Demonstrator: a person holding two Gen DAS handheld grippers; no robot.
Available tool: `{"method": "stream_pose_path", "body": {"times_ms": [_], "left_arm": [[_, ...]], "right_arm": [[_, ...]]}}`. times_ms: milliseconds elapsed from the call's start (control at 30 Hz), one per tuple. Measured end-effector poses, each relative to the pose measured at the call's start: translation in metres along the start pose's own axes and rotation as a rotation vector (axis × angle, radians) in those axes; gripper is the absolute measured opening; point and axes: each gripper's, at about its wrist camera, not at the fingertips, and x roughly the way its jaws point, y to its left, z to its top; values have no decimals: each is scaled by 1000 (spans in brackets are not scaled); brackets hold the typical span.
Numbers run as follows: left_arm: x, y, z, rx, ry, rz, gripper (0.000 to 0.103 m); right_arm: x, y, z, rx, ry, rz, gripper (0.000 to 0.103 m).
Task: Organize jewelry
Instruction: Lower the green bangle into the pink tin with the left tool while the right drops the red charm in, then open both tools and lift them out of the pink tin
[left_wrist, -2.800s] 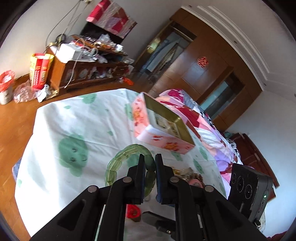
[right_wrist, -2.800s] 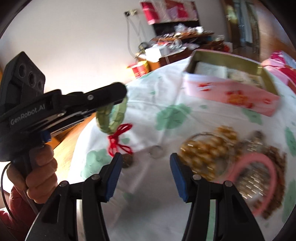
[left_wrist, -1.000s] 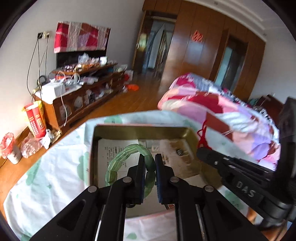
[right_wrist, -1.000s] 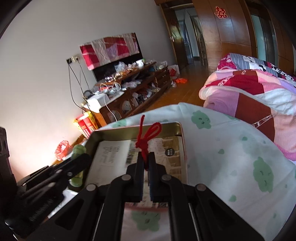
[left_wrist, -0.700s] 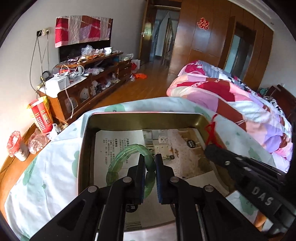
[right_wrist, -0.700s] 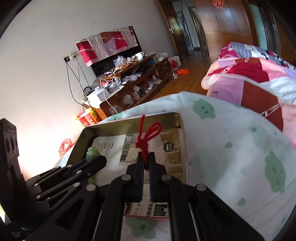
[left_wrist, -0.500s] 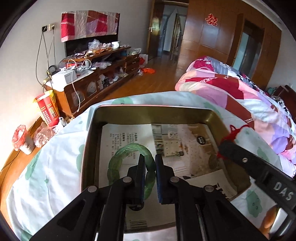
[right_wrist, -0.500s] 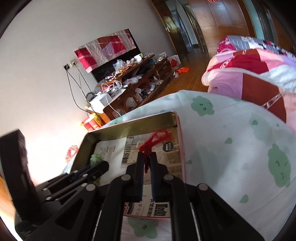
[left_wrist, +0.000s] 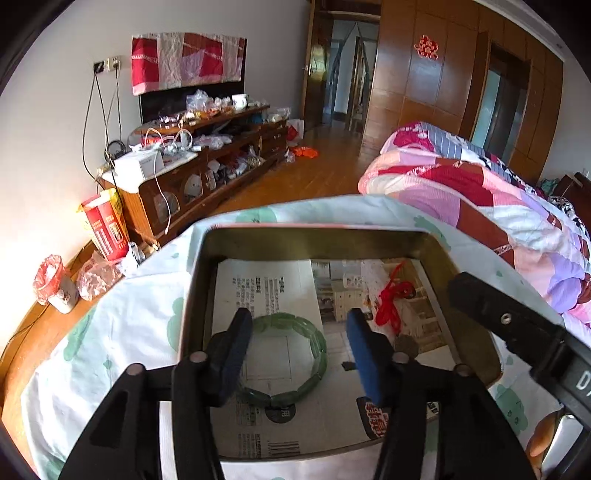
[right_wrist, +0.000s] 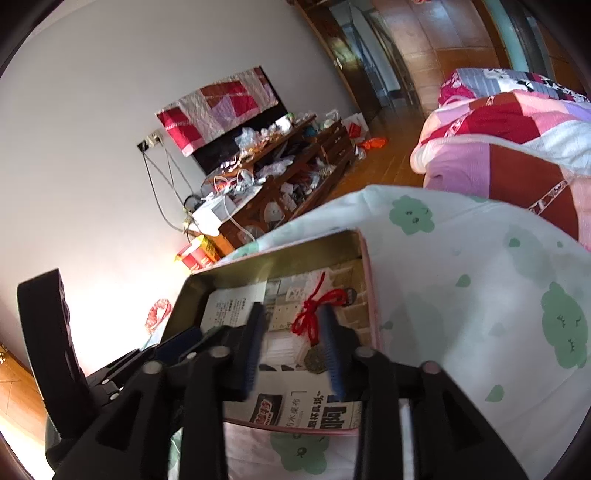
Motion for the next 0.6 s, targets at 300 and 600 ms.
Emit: {"method": "stream_pose_path", "body": {"times_ms": [300,600], "left_arm": [[-31,7,4,-27,-88,-79,65],[-67,27,-23,-56,-125,-85,69]], "right_arm": [[-28,-2,7,7,-113,-62,76],[-67,-11,-15,45,-159,-151,81]]}}
